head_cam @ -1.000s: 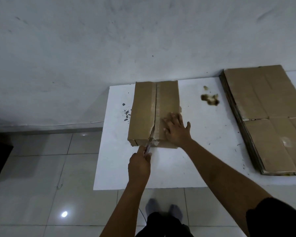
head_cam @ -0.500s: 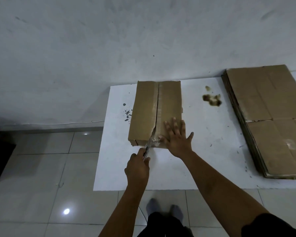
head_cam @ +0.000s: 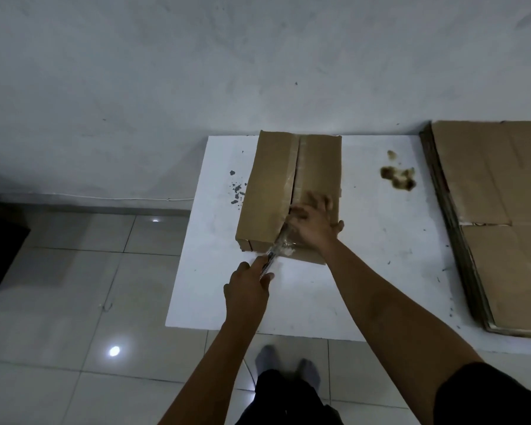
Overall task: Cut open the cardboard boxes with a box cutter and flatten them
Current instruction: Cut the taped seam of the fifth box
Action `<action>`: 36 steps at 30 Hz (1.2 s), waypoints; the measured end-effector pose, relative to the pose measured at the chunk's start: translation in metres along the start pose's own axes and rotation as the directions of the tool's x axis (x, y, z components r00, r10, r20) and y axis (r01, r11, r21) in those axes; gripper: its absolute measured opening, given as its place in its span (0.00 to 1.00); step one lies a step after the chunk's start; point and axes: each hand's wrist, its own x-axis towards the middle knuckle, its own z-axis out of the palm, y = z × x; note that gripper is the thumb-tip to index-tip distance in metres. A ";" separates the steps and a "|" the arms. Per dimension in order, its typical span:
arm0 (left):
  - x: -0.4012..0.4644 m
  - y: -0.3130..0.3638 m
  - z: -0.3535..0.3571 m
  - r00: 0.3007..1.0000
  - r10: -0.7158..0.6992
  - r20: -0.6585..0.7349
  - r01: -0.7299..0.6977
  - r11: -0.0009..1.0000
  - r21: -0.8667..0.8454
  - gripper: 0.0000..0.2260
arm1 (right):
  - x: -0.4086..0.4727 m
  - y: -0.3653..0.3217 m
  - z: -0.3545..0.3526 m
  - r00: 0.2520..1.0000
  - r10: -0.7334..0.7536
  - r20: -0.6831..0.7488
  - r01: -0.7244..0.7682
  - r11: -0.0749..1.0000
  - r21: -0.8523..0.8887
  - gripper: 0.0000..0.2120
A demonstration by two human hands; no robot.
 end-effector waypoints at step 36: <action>0.004 -0.009 0.025 0.969 0.046 -0.243 -0.054 0.998 -0.028 0.15 | -0.001 -0.015 -0.001 0.995 0.099 -0.019 -0.097 0.991 0.093 0.10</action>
